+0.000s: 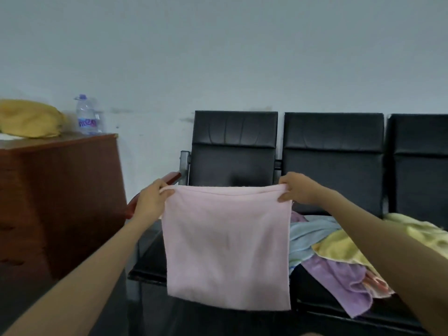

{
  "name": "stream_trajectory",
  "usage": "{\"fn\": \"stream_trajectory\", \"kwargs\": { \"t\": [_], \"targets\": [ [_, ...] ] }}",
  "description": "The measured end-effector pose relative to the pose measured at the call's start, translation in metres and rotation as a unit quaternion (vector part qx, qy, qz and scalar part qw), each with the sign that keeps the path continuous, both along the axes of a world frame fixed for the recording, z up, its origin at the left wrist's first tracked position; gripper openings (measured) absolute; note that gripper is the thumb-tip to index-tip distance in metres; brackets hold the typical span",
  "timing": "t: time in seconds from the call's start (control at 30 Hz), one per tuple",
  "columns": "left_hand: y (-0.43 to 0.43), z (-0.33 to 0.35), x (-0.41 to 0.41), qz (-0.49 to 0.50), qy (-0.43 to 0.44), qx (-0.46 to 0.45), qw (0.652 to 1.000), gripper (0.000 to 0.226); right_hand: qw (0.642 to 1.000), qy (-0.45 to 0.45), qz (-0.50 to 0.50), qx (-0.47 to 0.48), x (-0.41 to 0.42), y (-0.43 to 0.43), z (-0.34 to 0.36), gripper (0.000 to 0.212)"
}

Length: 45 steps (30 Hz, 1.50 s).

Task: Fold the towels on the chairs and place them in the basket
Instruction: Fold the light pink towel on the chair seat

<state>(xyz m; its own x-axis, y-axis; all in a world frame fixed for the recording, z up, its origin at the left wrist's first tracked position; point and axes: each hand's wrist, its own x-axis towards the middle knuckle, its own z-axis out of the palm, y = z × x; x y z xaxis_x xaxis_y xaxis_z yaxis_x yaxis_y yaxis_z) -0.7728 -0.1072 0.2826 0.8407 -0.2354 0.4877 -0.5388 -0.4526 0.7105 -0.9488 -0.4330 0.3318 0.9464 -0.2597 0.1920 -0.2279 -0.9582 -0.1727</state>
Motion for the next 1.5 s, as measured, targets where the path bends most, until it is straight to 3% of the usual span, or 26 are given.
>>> {"fn": "stream_trajectory", "kwargs": {
  "t": [0.13, 0.27, 0.4, 0.47, 0.57, 0.67, 0.73, 0.8, 0.9, 0.97, 1.13, 1.2, 1.27, 1.3, 1.4, 1.5],
  "targets": [
    [0.008, 0.017, -0.017, -0.003, -0.004, -0.027, 1.0, 0.018, 0.989, -0.085, -0.036, 0.116, -0.029, 0.008, 0.023, 0.028],
    [0.012, 0.028, -0.027, -0.015, -0.011, -0.038, 0.999, 0.015, 0.932, -0.155, -0.012, 0.326, -0.051, 0.019, 0.031, 0.024],
    [0.013, 0.026, -0.024, -0.021, 0.017, -0.016, 1.0, 0.021, 0.916, -0.154, 0.002, 0.371, -0.056, 0.018, 0.027, 0.014],
    [0.01, 0.021, -0.021, -0.031, 0.03, 0.009, 0.999, 0.025, 0.925, -0.11, 0.001, 0.365, -0.054, 0.014, 0.022, 0.008],
    [0.002, 0.016, -0.022, -0.048, 0.035, 0.041, 0.997, 0.028, 0.941, -0.06, -0.008, 0.334, -0.05, 0.008, 0.013, 0.017],
    [0.0, 0.011, -0.018, -0.051, 0.045, 0.044, 0.997, 0.027, 0.957, -0.09, -0.011, 0.275, -0.049, 0.003, 0.004, 0.006],
    [0.001, 0.007, -0.015, -0.056, 0.047, 0.042, 0.996, 0.027, 0.978, -0.085, -0.021, 0.191, -0.05, 0.002, 0.001, 0.012],
    [0.0, 0.003, -0.016, -0.061, 0.049, 0.052, 0.996, 0.025, 0.997, -0.001, -0.047, 0.066, -0.05, 0.005, -0.002, 0.018],
    [-0.003, 0.0, -0.016, -0.071, 0.045, 0.063, 0.994, 0.027, 0.988, 0.096, -0.062, -0.107, -0.046, 0.01, -0.012, 0.023],
    [-0.005, -0.003, -0.013, -0.082, 0.049, 0.062, 0.994, 0.027, 0.993, 0.081, -0.043, -0.074, -0.045, 0.013, -0.015, 0.016],
    [0.0, -0.008, -0.004, -0.09, 0.083, 0.063, 0.99, 0.018, 0.994, -0.065, -0.035, 0.08, -0.04, 0.002, -0.008, 0.012],
    [-0.001, -0.007, 0.006, -0.093, 0.138, 0.053, 0.985, 0.016, 0.96, -0.099, -0.047, 0.256, -0.032, -0.006, -0.011, 0.01],
    [-0.009, -0.005, 0.019, -0.121, 0.225, 0.015, 0.967, 0.012, 0.868, -0.095, -0.048, 0.485, -0.019, -0.011, -0.017, 0.009],
    [-0.016, -0.004, 0.026, -0.137, 0.262, -0.015, 0.955, 0.011, 0.83, -0.102, -0.054, 0.546, -0.007, -0.015, -0.022, 0.008],
    [-0.045, 0.007, 0.056, -0.13, 0.263, -0.112, 0.949, 0.008, 0.766, -0.213, -0.074, 0.602, 0.037, -0.029, -0.027, 0.01],
    [-0.072, 0.034, 0.081, -0.08, 0.177, -0.226, 0.954, 0.009, 0.729, -0.343, -0.061, 0.589, 0.077, -0.045, -0.005, 0.012]
  ]
}}
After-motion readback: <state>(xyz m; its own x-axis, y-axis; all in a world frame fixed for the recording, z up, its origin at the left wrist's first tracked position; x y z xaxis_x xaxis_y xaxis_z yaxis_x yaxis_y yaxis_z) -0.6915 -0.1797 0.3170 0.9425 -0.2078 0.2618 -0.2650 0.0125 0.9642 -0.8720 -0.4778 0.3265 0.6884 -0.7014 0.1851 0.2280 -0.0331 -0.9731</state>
